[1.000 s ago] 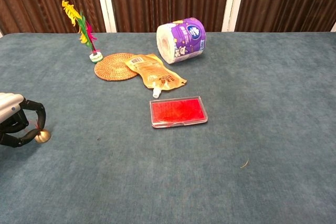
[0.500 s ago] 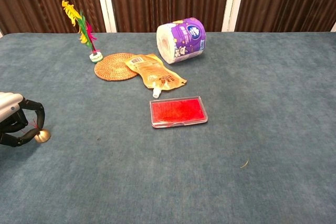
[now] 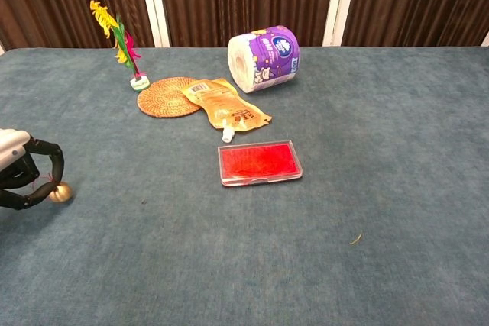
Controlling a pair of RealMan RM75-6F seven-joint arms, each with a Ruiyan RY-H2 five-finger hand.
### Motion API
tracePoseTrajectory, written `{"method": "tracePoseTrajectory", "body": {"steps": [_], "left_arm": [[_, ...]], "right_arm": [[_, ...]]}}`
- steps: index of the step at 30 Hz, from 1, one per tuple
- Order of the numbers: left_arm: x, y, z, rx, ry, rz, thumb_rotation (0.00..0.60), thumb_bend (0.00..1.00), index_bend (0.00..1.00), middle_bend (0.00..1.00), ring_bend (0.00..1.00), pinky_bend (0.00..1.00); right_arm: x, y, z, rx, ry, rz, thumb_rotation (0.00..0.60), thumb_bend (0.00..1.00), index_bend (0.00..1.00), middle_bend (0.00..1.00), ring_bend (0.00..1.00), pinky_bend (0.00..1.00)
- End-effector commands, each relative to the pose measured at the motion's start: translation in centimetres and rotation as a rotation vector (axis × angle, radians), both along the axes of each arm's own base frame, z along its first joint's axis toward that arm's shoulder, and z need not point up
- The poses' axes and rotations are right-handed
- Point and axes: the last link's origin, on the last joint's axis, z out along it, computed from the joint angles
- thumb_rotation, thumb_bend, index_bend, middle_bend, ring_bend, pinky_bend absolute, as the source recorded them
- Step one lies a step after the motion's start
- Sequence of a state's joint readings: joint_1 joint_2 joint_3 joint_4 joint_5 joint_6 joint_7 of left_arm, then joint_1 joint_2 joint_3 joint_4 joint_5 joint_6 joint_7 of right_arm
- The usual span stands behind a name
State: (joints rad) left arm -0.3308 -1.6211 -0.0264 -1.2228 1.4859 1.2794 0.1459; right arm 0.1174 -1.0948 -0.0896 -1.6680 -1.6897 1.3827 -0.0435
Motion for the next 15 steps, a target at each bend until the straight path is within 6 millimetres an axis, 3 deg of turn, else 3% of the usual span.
{"method": "tracePoseTrajectory", "body": {"steps": [1, 7, 13, 15], "left_arm": [[0.1, 0.0, 0.3, 0.012, 0.001, -0.009, 0.6, 0.46, 0.81, 1.0, 1.0, 1.0], [0.5, 1.3, 2.3, 0.119, -0.003, -0.03, 0.6, 0.46, 0.81, 1.0, 1.0, 1.0], [1.3, -0.8, 1.7, 0.063, -0.014, -0.064, 0.6, 0.46, 0.8, 1.0, 1.0, 1.0], [1.5, -0.3, 2.0, 0.088, -0.003, -0.074, 0.6, 0.46, 0.8, 1.0, 1.0, 1.0]], "right_arm": [[0.0, 0.0, 0.0, 0.001, 0.001, 0.0, 0.6, 0.18, 0.0, 0.0, 0.0, 0.0], [0.0, 0.0, -0.1, 0.004, 0.001, -0.002, 0.6, 0.18, 0.0, 0.0, 0.0, 0.0], [0.0, 0.1, 0.1, -0.002, -0.006, 0.001, 0.6, 0.18, 0.0, 0.0, 0.0, 0.0], [0.0, -0.1, 0.0, -0.001, -0.003, -0.003, 0.6, 0.18, 0.0, 0.0, 0.0, 0.0]]}}
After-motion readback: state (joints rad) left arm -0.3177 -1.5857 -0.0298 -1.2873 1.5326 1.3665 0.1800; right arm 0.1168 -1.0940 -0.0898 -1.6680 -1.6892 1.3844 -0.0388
